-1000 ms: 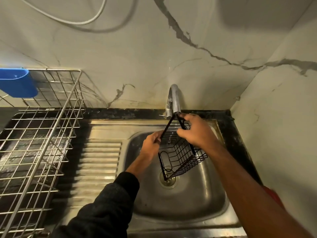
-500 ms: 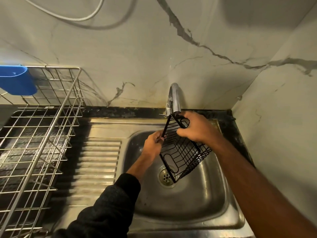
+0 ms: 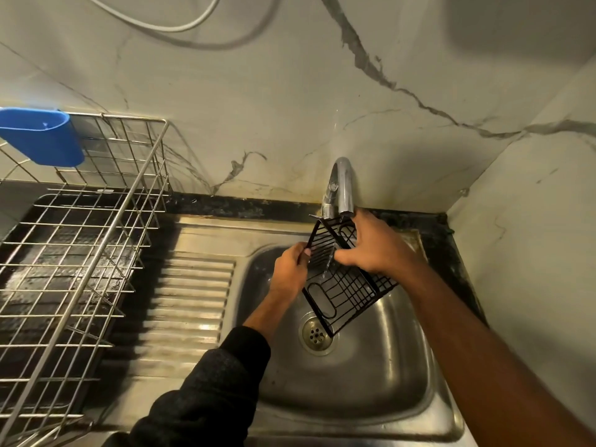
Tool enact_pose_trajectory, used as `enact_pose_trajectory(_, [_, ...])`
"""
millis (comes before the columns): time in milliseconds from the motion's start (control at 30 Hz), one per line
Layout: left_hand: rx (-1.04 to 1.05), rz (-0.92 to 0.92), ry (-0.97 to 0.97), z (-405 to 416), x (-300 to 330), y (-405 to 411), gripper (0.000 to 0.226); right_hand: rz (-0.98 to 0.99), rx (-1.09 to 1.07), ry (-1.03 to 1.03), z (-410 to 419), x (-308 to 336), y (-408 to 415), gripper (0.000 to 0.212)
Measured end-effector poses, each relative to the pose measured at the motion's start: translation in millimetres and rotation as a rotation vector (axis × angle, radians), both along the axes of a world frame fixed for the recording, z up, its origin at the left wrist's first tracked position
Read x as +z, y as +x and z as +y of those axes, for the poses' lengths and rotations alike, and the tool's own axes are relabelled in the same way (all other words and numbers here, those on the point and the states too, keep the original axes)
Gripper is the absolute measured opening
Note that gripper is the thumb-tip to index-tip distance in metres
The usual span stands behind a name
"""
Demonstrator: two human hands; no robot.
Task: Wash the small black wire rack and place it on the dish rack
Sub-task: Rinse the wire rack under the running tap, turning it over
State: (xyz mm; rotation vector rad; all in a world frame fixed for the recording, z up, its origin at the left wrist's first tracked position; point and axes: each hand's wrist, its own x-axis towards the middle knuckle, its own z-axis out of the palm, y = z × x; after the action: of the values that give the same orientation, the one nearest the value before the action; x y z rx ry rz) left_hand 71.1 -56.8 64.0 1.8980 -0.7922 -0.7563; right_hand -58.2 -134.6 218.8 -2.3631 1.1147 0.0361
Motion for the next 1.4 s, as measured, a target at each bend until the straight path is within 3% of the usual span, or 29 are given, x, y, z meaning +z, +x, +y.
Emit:
enact_pose_trajectory(100, [-0.032,-0.023,-0.011,1.2,0.2,-4.8,0.028,0.050,0.012,-0.023,3.3,1.1,-4.6,0.089])
enact_pose_trajectory(300, [-0.081,-0.071,0.014,-1.3,7.7,-14.2,0.032,0.066,0.006,0.022,7.3,10.5,-12.9,0.120])
enact_pose_trajectory(533, [-0.096,-0.311,0.082,4.4,16.5,-23.7,0.034,0.112,0.000,0.031,4.8,29.7,-10.9,0.117])
enact_pose_trajectory(767, [-0.068,-0.250,0.048,13.0,17.0,-33.2,0.033,0.128,0.047,0.045,-0.4,37.5,-4.1,0.121])
enact_pose_trajectory(1400, [0.026,-0.343,0.096,27.0,22.5,-16.2,0.028,0.078,0.069,0.054,-0.7,28.1,5.0,0.123])
